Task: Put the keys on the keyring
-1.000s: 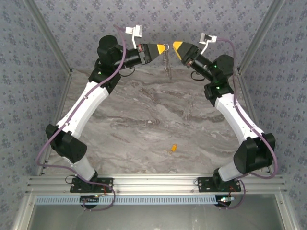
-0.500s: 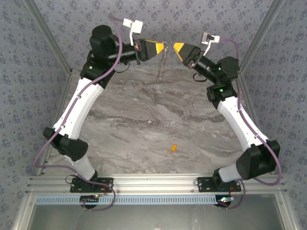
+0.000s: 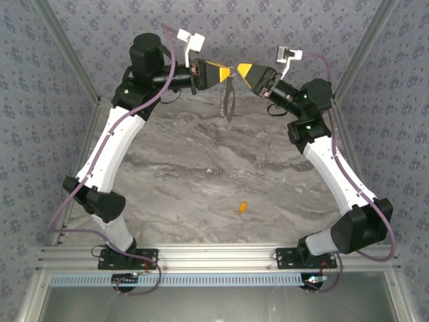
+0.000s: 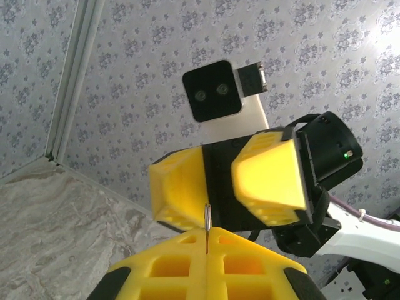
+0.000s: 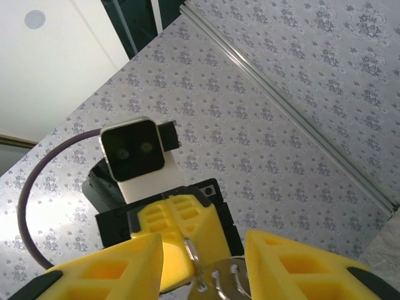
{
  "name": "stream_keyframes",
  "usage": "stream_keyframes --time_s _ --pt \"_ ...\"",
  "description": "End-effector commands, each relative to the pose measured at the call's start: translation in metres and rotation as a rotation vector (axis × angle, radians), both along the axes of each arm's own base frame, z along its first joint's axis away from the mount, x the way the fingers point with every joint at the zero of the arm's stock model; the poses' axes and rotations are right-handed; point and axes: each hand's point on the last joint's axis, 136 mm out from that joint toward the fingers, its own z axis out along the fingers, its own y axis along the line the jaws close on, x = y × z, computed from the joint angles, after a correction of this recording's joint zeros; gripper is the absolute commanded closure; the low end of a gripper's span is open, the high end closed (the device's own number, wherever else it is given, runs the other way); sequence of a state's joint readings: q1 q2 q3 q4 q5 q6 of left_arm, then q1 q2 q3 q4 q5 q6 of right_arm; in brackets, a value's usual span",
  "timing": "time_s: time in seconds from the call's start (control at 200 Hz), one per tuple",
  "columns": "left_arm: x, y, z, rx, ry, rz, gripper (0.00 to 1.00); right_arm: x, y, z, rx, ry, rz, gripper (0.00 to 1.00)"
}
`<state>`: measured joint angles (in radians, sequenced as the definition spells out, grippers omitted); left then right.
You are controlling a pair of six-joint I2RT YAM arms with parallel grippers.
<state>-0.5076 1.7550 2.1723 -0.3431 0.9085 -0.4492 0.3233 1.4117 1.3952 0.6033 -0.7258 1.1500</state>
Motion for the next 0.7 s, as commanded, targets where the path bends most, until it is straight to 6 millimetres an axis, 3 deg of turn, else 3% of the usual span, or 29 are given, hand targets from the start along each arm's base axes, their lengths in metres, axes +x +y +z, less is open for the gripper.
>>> stream_keyframes --time_s 0.0,0.395,0.695 --pt "-0.011 0.004 0.017 -0.014 -0.068 -0.028 1.0 -0.018 -0.004 0.023 -0.003 -0.082 0.006 0.58" --pt "-0.013 0.003 0.02 -0.014 -0.071 -0.04 1.0 -0.021 0.01 0.02 -0.03 -0.079 0.042 0.62" --pt "-0.013 0.003 0.021 -0.015 -0.069 -0.042 1.0 -0.023 0.015 0.022 -0.043 -0.083 0.063 0.89"
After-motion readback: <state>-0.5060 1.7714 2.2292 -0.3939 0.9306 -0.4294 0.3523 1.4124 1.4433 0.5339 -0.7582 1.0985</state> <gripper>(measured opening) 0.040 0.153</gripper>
